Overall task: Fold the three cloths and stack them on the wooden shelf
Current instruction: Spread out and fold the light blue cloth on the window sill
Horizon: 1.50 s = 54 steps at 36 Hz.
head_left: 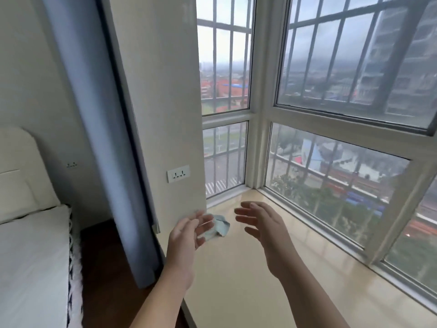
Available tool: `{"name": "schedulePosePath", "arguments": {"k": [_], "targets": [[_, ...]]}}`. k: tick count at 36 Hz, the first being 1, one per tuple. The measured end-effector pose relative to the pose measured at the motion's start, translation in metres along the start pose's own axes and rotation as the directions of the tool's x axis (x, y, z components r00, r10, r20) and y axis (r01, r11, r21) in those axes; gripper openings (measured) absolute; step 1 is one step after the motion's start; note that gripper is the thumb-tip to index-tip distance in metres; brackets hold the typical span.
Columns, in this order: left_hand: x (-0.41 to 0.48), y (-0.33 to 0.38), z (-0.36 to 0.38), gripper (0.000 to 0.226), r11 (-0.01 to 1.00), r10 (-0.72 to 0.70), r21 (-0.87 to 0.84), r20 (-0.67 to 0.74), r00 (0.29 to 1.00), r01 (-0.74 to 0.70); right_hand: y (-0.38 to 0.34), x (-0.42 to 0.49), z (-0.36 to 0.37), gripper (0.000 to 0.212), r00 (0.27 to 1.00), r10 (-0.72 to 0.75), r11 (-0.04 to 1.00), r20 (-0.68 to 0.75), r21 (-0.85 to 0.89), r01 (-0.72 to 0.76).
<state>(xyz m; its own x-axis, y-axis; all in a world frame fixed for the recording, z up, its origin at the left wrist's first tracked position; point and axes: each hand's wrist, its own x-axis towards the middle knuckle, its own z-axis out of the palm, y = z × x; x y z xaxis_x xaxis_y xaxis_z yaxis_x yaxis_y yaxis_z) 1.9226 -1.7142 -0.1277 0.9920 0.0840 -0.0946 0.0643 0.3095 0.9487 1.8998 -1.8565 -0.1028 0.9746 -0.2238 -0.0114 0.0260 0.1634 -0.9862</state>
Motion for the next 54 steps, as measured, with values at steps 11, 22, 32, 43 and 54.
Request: {"name": "schedulePosePath", "arguments": {"k": [11,22,32,43,54], "targets": [[0.127,0.019,-0.006,0.028,0.999,-0.004,0.041,0.003,1.000,0.004,0.005,0.120,0.049,0.018,0.999,0.038,0.999,0.029,0.016,-0.038],[0.249,0.037,-0.055,0.027,0.995,-0.042,0.097,0.089,0.995,0.033,0.032,0.212,0.128,0.018,0.994,0.041,0.999,-0.101,0.019,-0.040],[0.345,0.053,-0.075,0.026,0.980,-0.118,0.190,0.298,0.947,0.063,0.054,0.270,0.186,0.019,0.951,0.029,0.998,-0.307,0.060,-0.011],[0.385,0.003,-0.036,0.027,0.954,-0.252,0.252,0.383,0.889,0.162,0.082,0.290,0.138,0.022,0.856,0.104,0.994,-0.507,0.076,-0.076],[0.432,-0.079,-0.010,0.025,0.905,-0.354,0.341,0.266,0.897,0.255,0.141,0.337,0.087,0.021,0.832,0.244,0.970,-0.499,0.116,-0.215]]}}
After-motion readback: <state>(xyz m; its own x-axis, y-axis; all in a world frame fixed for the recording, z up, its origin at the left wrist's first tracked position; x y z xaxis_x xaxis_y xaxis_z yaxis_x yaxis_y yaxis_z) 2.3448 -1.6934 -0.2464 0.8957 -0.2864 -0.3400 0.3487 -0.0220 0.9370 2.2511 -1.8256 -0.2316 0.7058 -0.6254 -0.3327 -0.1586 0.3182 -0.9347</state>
